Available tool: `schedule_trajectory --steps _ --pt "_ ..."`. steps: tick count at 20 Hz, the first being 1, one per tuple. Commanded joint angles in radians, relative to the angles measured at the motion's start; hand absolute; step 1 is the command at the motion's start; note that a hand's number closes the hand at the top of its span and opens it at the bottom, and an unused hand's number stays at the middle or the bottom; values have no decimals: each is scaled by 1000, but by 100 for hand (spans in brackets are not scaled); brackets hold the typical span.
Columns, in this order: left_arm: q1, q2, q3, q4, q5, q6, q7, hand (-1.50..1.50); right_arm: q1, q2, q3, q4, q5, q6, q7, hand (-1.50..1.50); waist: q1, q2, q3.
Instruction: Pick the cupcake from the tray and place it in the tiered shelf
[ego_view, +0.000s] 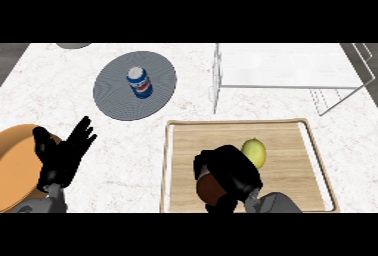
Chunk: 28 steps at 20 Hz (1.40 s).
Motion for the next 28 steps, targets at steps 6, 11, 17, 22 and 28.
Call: schedule_trajectory --steps 6,11,17,22,28 --pt "19 -1 13 23 4 -9 19 0 31 98 -146 -190 27 -84 272 150 -7 6 -6" --pt "7 -10 -1 15 -6 -6 36 0 -162 117 -182 -409 48 -30 485 150 -7 2 -7" --pt "-14 -14 7 1 1 -2 59 0 -340 118 -304 -588 46 115 715 150 -5 4 -6" --pt "-32 -34 15 94 -16 -11 -20 0 -527 100 -477 -593 -30 229 802 150 -8 7 -7" --pt "-1 3 34 14 19 -47 33 0 -782 5 -737 -375 -135 234 782 150 6 6 -7"
